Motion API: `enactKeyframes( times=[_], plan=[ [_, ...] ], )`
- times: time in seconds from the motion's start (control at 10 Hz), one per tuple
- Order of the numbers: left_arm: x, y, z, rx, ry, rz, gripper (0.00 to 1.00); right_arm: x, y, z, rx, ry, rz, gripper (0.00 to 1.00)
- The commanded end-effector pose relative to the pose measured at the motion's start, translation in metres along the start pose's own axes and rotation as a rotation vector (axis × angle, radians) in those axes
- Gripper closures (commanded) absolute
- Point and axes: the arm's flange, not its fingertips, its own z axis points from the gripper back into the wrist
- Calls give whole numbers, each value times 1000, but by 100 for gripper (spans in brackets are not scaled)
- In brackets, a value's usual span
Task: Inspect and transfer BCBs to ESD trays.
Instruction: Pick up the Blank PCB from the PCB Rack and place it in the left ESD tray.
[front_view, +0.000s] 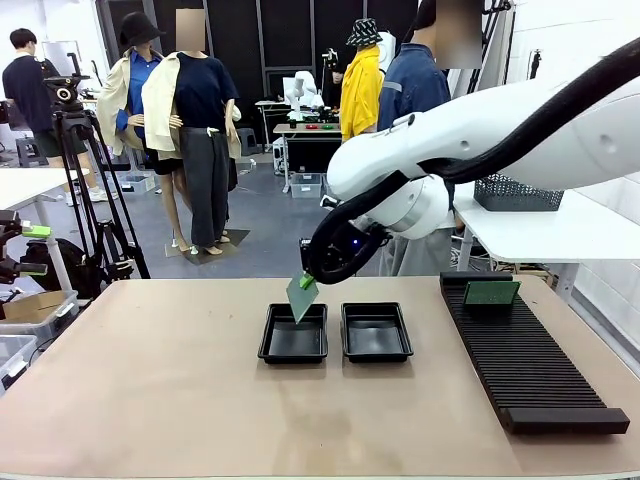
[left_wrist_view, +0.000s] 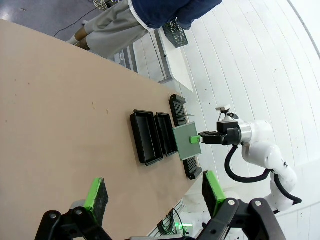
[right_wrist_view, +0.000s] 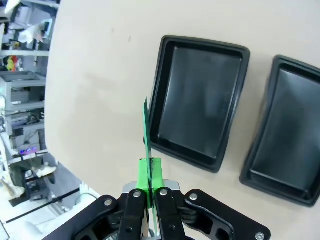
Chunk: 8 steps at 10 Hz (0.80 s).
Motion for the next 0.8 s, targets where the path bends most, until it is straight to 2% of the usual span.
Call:
enactKeyframes(
  times=[0.0, 0.3, 0.7],
  plan=[
    [0, -2, 2, -12, -2, 6, 0, 13, -11, -19, 46, -23, -28, 100],
    [0, -2, 2, -12, -2, 6, 0, 21, -22, -43, 48, -49, -66, 100],
    [0, -2, 2, -12, -2, 6, 0, 28, -33, -80, 31, -18, -98, 100]
  ],
)
